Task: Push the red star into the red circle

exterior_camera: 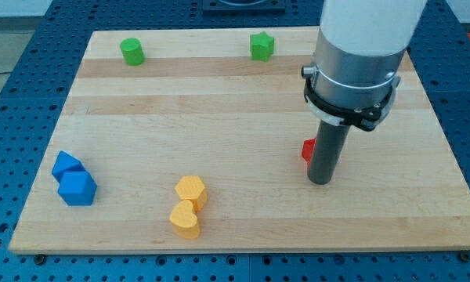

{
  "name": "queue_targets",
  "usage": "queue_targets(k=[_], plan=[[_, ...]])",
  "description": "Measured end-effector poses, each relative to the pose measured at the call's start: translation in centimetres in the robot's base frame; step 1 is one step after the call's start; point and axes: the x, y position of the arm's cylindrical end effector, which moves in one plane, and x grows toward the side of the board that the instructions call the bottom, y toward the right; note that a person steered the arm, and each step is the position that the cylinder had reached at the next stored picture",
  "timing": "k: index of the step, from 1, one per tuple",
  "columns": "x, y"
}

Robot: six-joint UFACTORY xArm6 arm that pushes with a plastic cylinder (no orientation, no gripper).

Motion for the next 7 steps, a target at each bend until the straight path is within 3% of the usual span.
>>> queue_targets(k=[5,7], plan=[[-6.2,-0.5],[-8.6,6.7]])
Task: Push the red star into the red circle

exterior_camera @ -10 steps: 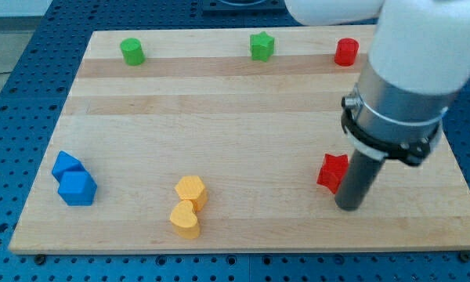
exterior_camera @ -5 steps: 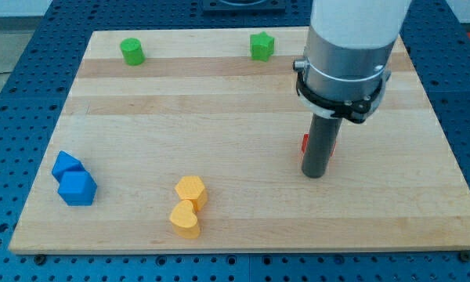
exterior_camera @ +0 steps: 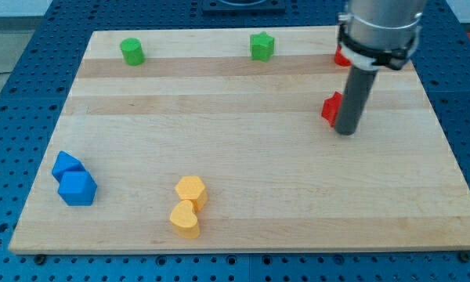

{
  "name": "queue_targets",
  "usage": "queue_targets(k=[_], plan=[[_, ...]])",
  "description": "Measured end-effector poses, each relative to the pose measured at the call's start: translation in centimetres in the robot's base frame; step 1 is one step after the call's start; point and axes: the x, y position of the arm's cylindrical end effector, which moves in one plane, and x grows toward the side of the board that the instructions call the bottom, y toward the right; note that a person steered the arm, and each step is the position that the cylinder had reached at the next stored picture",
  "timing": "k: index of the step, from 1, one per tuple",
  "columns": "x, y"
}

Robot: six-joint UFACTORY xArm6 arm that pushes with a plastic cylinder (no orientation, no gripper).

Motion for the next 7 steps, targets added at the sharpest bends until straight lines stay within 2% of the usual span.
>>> queue_targets(k=[1,2,3,4,5,6,7], plan=[[-2.1,1.8],[-4.3,0.1],[1.5,0.1],[-0.9,-7.1],[-5.3,-3.1],[-7.4,-0.4],[-10.4,-0.3]])
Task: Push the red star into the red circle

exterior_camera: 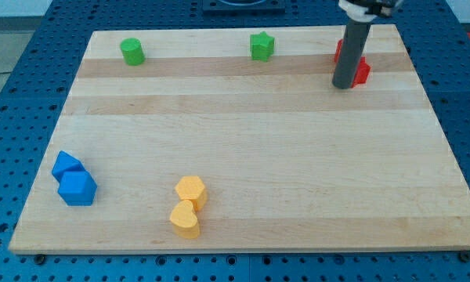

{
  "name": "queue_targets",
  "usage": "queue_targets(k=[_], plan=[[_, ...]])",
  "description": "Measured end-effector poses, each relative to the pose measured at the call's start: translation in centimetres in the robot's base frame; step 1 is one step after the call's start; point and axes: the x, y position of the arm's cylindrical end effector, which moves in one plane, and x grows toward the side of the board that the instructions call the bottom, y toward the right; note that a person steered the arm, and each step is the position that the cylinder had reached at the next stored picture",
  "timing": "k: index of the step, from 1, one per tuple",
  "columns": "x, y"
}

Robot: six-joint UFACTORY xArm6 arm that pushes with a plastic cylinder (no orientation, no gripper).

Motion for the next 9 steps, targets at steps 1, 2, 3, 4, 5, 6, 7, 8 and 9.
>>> queue_targets(k=[1,2,3,4,5,6,7,8,9], plan=[[-0.2,1.0],[4.0,1.2],[2.8,6.6],[-1.1,4.9],[-4.1,1.3],[-1.6,-1.4],[-1.7,-6.5],[-5.3,-5.7],[-8.0,-7.3]])
